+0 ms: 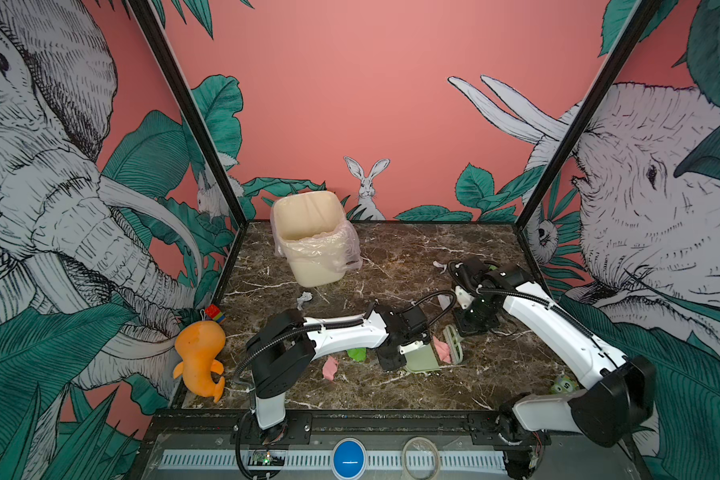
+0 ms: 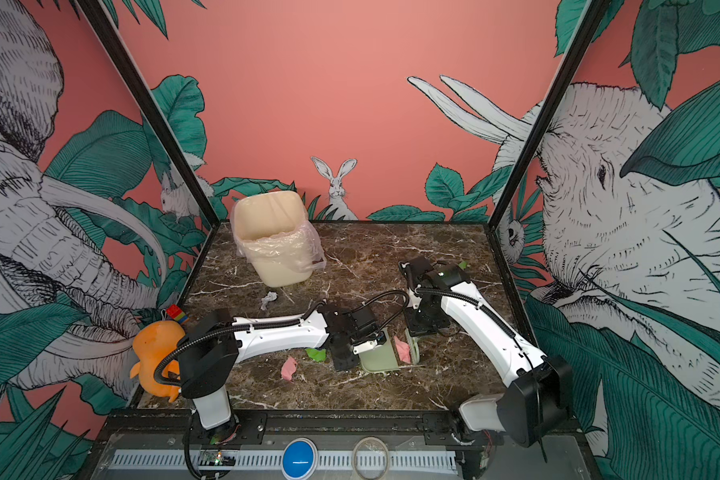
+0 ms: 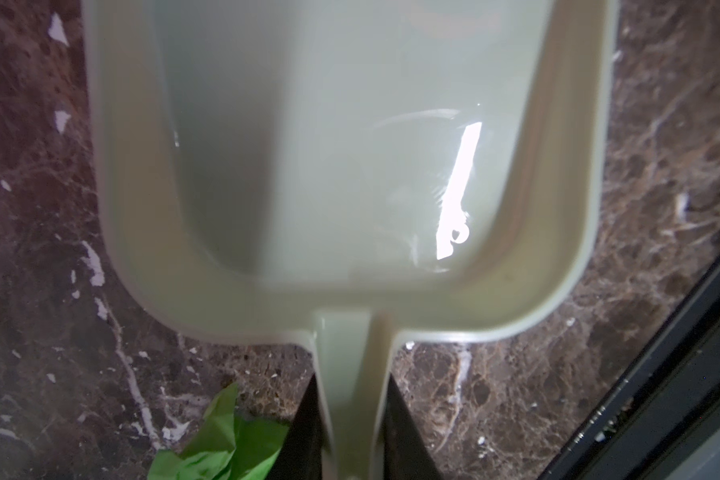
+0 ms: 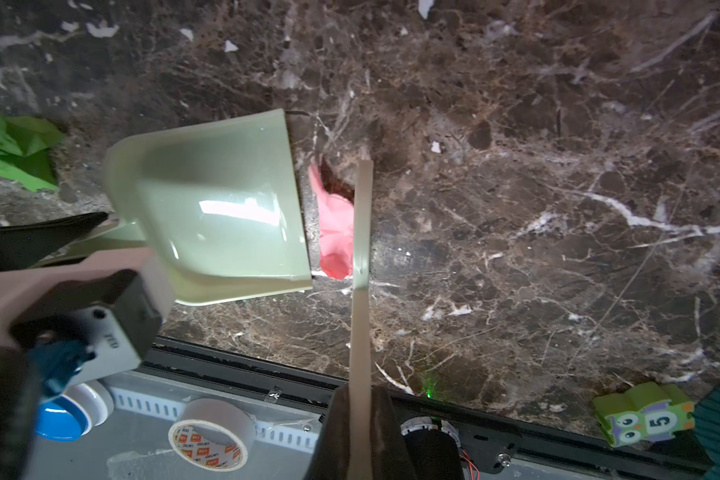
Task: Sweep away the paper scraps from the table
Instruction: 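Sweep the pink scrap toward the dustpan with the right gripper's brush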
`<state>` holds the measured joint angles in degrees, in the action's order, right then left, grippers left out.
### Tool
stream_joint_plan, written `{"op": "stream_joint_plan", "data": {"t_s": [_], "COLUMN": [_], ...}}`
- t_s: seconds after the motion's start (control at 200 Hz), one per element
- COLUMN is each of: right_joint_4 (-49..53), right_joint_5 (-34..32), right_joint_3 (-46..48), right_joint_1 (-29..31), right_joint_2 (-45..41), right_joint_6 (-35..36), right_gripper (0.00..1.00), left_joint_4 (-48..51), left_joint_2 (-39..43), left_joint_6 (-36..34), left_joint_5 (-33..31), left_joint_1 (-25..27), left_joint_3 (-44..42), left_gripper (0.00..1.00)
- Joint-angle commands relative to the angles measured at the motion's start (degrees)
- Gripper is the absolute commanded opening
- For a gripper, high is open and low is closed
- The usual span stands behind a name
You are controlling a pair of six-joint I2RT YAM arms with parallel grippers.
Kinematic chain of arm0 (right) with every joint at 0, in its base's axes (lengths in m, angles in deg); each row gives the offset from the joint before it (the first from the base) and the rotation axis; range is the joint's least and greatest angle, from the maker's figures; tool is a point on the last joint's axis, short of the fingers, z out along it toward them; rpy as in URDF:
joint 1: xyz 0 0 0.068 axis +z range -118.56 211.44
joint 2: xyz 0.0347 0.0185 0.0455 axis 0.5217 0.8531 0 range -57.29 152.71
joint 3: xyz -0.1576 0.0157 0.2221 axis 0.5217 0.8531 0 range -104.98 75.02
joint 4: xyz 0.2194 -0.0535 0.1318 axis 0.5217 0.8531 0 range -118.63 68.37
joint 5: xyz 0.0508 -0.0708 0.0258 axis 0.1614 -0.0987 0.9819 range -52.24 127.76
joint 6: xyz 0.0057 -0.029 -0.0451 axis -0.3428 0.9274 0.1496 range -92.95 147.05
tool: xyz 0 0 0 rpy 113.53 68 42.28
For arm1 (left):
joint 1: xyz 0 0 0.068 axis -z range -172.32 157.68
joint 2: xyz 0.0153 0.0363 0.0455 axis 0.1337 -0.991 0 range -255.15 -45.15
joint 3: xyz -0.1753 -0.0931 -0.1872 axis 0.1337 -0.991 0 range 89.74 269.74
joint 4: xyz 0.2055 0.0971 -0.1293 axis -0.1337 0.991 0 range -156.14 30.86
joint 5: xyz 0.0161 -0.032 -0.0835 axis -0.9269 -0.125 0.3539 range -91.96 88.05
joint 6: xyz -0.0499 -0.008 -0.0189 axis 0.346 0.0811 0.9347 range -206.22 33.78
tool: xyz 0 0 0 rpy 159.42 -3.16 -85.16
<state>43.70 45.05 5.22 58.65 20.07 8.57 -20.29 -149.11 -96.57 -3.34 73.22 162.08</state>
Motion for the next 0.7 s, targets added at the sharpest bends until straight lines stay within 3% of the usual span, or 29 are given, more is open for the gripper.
{"op": "stream_joint_plan", "data": {"t_s": [0.0, 0.275, 0.695], "right_joint_4": [0.5, 5.6, 0.6], "right_joint_5": [1.1, -5.9, 0.5], "right_joint_3": [-1.9, -2.9, -0.8], "right_joint_1": [0.4, -2.5, 1.6], "right_joint_2": [-2.3, -2.4, 0.6], "right_joint_6": [-1.3, 1.3, -0.8], "right_gripper": [0.0, 0.0, 0.0], "left_joint_4": [-0.1, 0.3, 0.7], "left_joint_2": [-0.3, -0.9, -0.8], "left_joint_6": [-0.6, -0.9, -0.7], "left_joint_5": [0.0, 0.6, 0.8], "left_joint_1": [0.3, 0.3, 0.3], "left_joint_3": [1.1, 1.0, 0.9], "left_gripper": [0.02, 0.02, 0.02]}}
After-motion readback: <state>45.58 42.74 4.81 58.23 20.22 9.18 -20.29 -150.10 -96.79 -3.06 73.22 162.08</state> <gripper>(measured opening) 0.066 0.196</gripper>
